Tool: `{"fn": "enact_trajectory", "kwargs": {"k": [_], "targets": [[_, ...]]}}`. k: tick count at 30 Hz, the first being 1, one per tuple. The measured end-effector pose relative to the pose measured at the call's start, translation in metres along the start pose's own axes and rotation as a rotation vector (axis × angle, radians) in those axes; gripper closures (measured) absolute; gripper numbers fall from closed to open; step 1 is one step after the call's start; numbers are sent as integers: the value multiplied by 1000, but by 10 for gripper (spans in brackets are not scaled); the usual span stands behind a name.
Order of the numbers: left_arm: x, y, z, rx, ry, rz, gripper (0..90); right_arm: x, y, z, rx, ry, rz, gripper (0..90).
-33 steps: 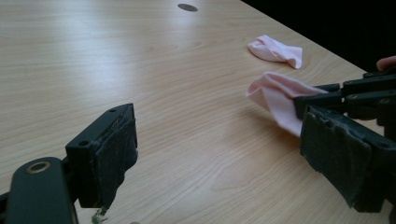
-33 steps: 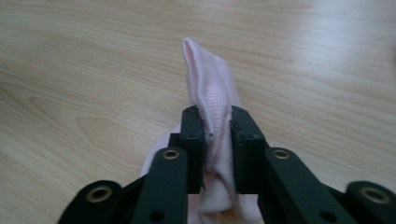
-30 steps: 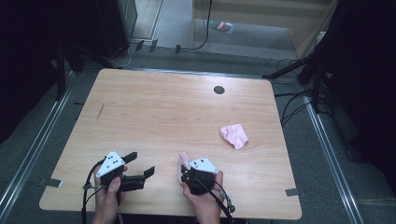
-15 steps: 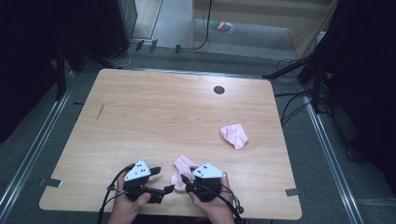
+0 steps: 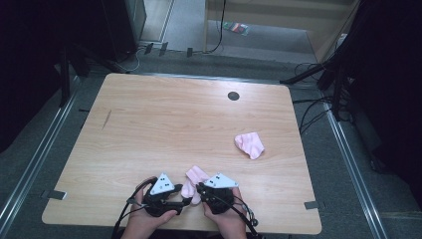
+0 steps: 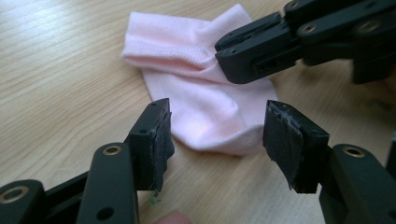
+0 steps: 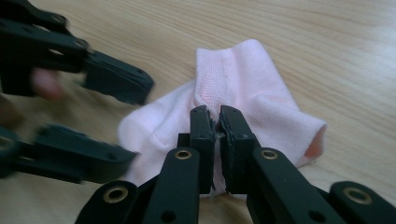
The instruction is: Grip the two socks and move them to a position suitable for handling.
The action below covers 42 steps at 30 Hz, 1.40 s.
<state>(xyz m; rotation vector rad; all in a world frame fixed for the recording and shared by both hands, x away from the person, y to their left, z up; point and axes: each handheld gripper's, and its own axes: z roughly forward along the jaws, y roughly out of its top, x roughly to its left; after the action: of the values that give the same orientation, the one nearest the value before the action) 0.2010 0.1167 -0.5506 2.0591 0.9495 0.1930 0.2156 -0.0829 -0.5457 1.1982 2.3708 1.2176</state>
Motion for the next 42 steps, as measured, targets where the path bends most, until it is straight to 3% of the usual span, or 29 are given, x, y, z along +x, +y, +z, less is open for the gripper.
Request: {"fn": "enact_trajectory", "kwargs": {"k": [3,5,7,8,9,10,11,13,16,20,23,25,27,29,30,31,32,33,34,35,36,37,40,41,42], "targets": [[-1,2,2,6,38,6,470,-2,3,-5,-17,46,58,857],[0,3,1,18,69,22,606,-5,7,-15,-49,64,90,862],[0,3,1,19,74,27,643,-8,8,-19,-64,74,110,865],[1,3,0,21,78,32,687,-10,9,-23,-77,83,135,865],[4,2,0,25,53,26,782,-17,11,-30,-96,100,173,864],[4,2,0,25,53,26,828,-17,11,-30,-96,100,173,864],[5,2,-1,27,46,26,859,-24,11,-36,-115,71,177,866],[9,3,-4,33,50,26,870,-27,11,-38,-123,57,177,867],[20,3,-12,50,39,21,884,-43,12,-52,-161,15,217,878],[31,3,-22,44,40,17,891,-53,9,-59,-167,-8,259,883],[40,3,-33,48,32,32,894,-62,2,-62,-143,-15,306,889],[46,3,-38,78,57,69,900,-68,-8,-60,-101,-28,344,897],[48,3,-39,86,68,74,900,-68,-11,-59,-90,-46,347,898],[53,1,-38,51,51,51,896,-66,-18,-54,-50,-44,356,895],[53,1,-38,44,42,60,887,-64,-21,-51,-37,-23,347,885],[53,1,-37,31,46,66,868,-63,-23,-49,-35,0,349,856],[51,1,-38,0,76,68,785,-61,-25,-48,-48,13,354,771],[51,1,-40,-36,107,56,636,-59,-26,-49,-68,-3,365,676],[52,1,-43,-70,114,31,574,-58,-26,-51,-86,-19,365,664],[52,1,-49,-133,104,-11,567,-54,-23,-57,-123,-71,324,657],[52,1,-49,-133,104,-11,574,-54,-23,-57,-123,-71,324,657],[49,1,-51,-159,104,-3,574,-51,-21,-59,-142,-89,288,683],[38,2,-48,-157,72,53,641,-40,-12,-53,-154,-46,179,726],[29,3,-43,-129,64,100,664,-31,-6,-41,-143,-34,94,729],[29,3,-43,-129,64,100,665,-31,-6,-41,-143,-34,94,729]]}}
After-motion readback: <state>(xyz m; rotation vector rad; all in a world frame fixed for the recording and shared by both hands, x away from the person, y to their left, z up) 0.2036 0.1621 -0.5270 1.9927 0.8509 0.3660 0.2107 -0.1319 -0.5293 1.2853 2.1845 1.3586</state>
